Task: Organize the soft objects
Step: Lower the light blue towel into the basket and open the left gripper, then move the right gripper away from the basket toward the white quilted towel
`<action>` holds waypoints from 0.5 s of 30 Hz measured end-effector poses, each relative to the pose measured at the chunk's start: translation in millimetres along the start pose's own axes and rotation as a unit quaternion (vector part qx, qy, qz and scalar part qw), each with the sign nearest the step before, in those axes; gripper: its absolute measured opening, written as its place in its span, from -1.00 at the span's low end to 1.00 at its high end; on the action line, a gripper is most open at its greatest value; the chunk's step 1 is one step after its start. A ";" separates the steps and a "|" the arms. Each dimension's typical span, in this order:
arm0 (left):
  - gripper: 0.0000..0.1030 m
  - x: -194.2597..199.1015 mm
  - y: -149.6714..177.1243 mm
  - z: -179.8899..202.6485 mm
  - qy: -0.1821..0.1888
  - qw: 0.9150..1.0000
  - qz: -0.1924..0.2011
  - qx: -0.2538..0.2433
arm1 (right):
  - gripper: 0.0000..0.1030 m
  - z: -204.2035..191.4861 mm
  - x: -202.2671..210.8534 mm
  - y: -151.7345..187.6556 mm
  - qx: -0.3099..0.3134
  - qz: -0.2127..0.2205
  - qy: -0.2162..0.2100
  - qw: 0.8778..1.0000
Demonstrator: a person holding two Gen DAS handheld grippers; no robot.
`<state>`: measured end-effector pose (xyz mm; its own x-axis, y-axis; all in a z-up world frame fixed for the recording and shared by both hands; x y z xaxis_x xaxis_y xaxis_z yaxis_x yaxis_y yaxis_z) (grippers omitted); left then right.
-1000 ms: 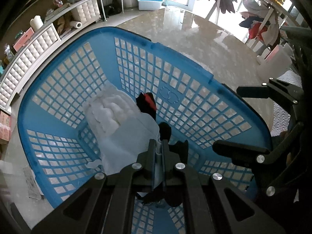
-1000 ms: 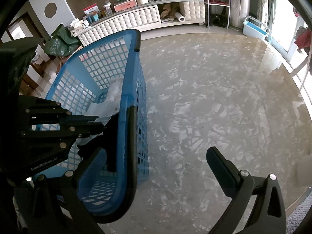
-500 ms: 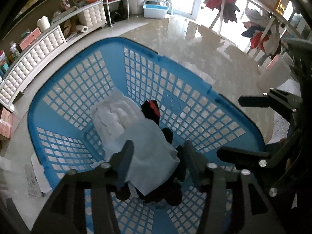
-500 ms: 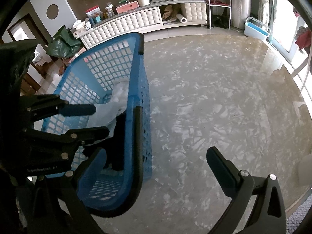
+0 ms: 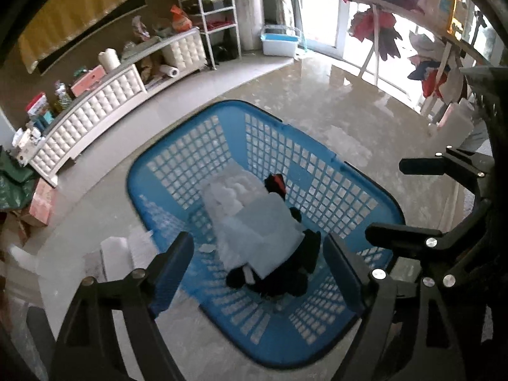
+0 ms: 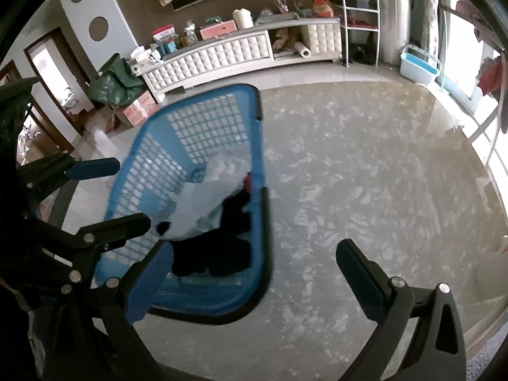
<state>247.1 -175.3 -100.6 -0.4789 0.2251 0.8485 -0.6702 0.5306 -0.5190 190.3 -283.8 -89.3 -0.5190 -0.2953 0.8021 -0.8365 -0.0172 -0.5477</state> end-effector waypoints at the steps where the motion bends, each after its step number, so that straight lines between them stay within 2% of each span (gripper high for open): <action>1: 0.59 8.2 2.7 -2.6 -0.005 1.000 0.008 0.007 | 0.99 -3.9 3.1 -0.2 0.003 0.003 -0.001 1.000; 4: 0.60 24.7 10.1 -13.4 -0.018 0.999 0.027 0.036 | 0.99 -13.7 7.7 -1.1 0.014 0.010 -0.001 1.000; 8: 0.72 40.3 20.7 -29.8 -0.022 0.997 0.038 0.071 | 0.99 -24.6 13.7 -1.2 0.020 0.017 0.002 1.000; 10: 0.77 48.4 28.0 -37.3 -0.027 0.996 0.042 0.078 | 0.99 -30.5 16.3 -0.3 0.027 0.020 0.004 0.999; 13: 1.00 63.0 37.4 -43.8 -0.032 0.995 0.052 0.082 | 0.99 -42.8 20.8 -0.7 0.039 0.026 0.005 0.999; 15: 1.00 73.8 43.4 -48.0 -0.033 0.994 0.062 0.086 | 0.99 -52.6 21.9 1.0 0.045 0.027 0.006 0.999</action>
<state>210.0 -96.4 -55.5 -0.5958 0.2226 0.7717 -0.6883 0.3536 -0.6334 168.9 -240.1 -59.8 -0.5655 -0.2861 0.7735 -0.7884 -0.0878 -0.6089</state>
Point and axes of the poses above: each gripper's, at about its wrist camera, not at the fingertips, and x roughly against the way its jaws point, z to its right, y to its underside, the point moved 6 cm from there along -x, roughly the way its jaws point, and after that the axes turned 2 degrees about -y, right-handed, at the moved point
